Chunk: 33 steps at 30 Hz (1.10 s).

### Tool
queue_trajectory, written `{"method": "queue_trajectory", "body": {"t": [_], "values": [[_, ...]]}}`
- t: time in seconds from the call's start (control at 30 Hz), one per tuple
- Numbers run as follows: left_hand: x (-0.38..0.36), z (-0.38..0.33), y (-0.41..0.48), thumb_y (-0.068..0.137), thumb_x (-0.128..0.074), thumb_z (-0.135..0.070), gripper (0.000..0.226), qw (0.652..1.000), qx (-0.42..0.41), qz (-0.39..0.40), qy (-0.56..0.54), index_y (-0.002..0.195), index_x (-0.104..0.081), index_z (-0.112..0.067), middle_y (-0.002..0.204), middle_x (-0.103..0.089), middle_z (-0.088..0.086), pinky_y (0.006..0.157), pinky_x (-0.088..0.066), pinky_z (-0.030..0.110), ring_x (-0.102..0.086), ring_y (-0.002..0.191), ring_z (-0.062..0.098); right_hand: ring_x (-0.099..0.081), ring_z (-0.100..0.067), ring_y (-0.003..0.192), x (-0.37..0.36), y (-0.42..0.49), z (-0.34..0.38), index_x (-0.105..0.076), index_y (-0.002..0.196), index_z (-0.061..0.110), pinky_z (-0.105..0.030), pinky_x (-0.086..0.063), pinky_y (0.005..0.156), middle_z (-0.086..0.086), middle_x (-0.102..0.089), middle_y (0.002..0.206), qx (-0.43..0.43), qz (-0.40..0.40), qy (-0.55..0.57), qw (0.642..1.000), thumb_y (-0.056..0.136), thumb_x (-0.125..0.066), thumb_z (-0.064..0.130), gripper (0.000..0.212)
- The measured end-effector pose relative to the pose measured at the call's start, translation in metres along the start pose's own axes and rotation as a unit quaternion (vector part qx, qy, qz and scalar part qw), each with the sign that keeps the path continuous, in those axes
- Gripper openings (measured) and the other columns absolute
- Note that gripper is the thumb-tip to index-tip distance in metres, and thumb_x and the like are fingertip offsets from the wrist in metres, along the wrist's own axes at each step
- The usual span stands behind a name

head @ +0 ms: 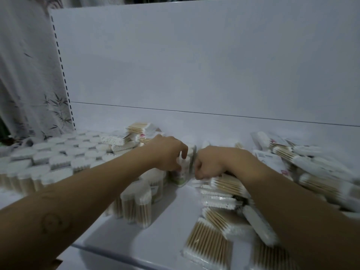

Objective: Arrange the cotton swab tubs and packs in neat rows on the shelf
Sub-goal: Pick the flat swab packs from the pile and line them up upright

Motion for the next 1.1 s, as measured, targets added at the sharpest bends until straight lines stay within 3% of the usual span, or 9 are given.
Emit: {"method": "queue_trajectory", "body": {"t": [0.13, 0.37, 0.47, 0.6, 0.7, 0.8, 0.9, 1.1], "values": [[-0.003, -0.001, 0.003, 0.084, -0.065, -0.026, 0.039, 1.0, 0.009, 0.003, -0.015, 0.122, -0.056, -0.03, 0.121, -0.057, -0.004, 0.086, -0.045, 0.032, -0.052, 0.111, 0.018, -0.066, -0.017, 0.084, 0.016, -0.011, 0.001, -0.075, 0.091, 0.029, -0.031, -0.055, 0.076, 0.006, -0.071, 0.088, 0.016, -0.066, 0.05, 0.996, 0.084, -0.064, 0.028, 0.014], [-0.006, -0.006, 0.007, 0.086, -0.063, -0.036, 0.03, 1.0, 0.015, -0.021, 0.011, 0.115, -0.058, -0.028, 0.119, -0.06, -0.003, 0.081, -0.042, 0.033, -0.055, 0.108, 0.02, -0.069, -0.014, 0.084, 0.04, -0.036, -0.008, -0.075, 0.094, 0.029, -0.03, -0.055, 0.079, 0.014, -0.069, 0.09, 0.024, -0.153, 0.106, 0.982, 0.087, -0.062, 0.029, 0.015], [-0.006, -0.008, 0.009, 0.086, -0.063, -0.039, 0.032, 0.999, 0.019, -0.019, 0.03, 0.115, -0.057, -0.028, 0.119, -0.06, -0.003, 0.085, -0.039, 0.034, -0.056, 0.109, 0.02, -0.064, -0.011, 0.091, 0.036, -0.044, -0.014, -0.074, 0.099, 0.028, -0.025, -0.05, 0.079, 0.011, -0.066, 0.093, 0.018, -0.155, 0.088, 0.984, 0.088, -0.063, 0.027, 0.016], [0.0, -0.016, 0.003, 0.087, -0.059, -0.049, 0.042, 0.998, 0.012, -0.024, 0.049, 0.124, -0.054, -0.029, 0.121, -0.058, -0.003, 0.097, -0.035, 0.041, -0.055, 0.114, 0.021, -0.059, -0.012, 0.1, 0.036, -0.054, -0.02, -0.072, 0.105, 0.028, -0.027, -0.048, 0.083, 0.008, -0.063, 0.099, 0.002, -0.166, 0.07, 0.984, 0.089, -0.062, 0.028, 0.019], [0.013, -0.026, -0.009, 0.088, -0.058, -0.052, 0.042, 0.998, 0.003, -0.049, 0.028, 0.124, -0.055, -0.03, 0.12, -0.058, -0.003, 0.098, -0.036, 0.04, -0.055, 0.111, 0.021, -0.055, -0.012, 0.105, 0.037, -0.065, -0.022, -0.071, 0.109, 0.029, -0.026, -0.044, 0.082, 0.01, -0.056, 0.099, -0.006, -0.171, 0.056, 0.984, 0.089, -0.062, 0.031, 0.022], [0.026, -0.043, -0.025, 0.088, -0.057, -0.053, 0.039, 0.997, -0.014, -0.074, -0.015, 0.12, -0.056, -0.029, 0.115, -0.06, -0.004, 0.097, -0.037, 0.038, -0.056, 0.107, 0.019, -0.054, -0.01, 0.111, 0.039, -0.081, -0.025, -0.069, 0.114, 0.029, -0.023, -0.038, 0.083, 0.007, -0.06, 0.111, -0.015, -0.187, 0.066, 0.98, 0.089, -0.063, 0.032, 0.025], [0.032, -0.059, -0.04, 0.091, -0.054, -0.047, 0.033, 0.995, -0.026, -0.081, -0.055, 0.12, -0.056, -0.032, 0.115, -0.061, -0.007, 0.101, -0.036, 0.038, -0.056, 0.109, 0.017, -0.052, -0.012, 0.112, 0.035, -0.097, -0.025, -0.065, 0.12, 0.029, -0.025, -0.039, 0.086, 0.005, -0.06, 0.123, -0.02, -0.158, 0.036, 0.987, 0.089, -0.066, 0.034, 0.031], [0.02, -0.07, -0.059, 0.096, -0.054, -0.028, 0.036, 0.993, -0.018, -0.05, -0.104, 0.131, -0.051, -0.034, 0.13, -0.058, -0.011, 0.098, -0.037, 0.034, -0.054, 0.117, 0.012, -0.049, -0.018, 0.121, 0.018, -0.12, -0.013, -0.054, 0.133, 0.034, -0.034, -0.041, 0.098, 0.005, -0.054, 0.133, -0.018, -0.116, -0.009, 0.993, 0.079, -0.071, 0.054, 0.06]]}}
Point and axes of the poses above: each hand's wrist, its own y-axis towards the middle knuckle, its own x-axis out of the back of the hand, z = x × y, the point moved 5 cm from there along y, towards the middle knuckle
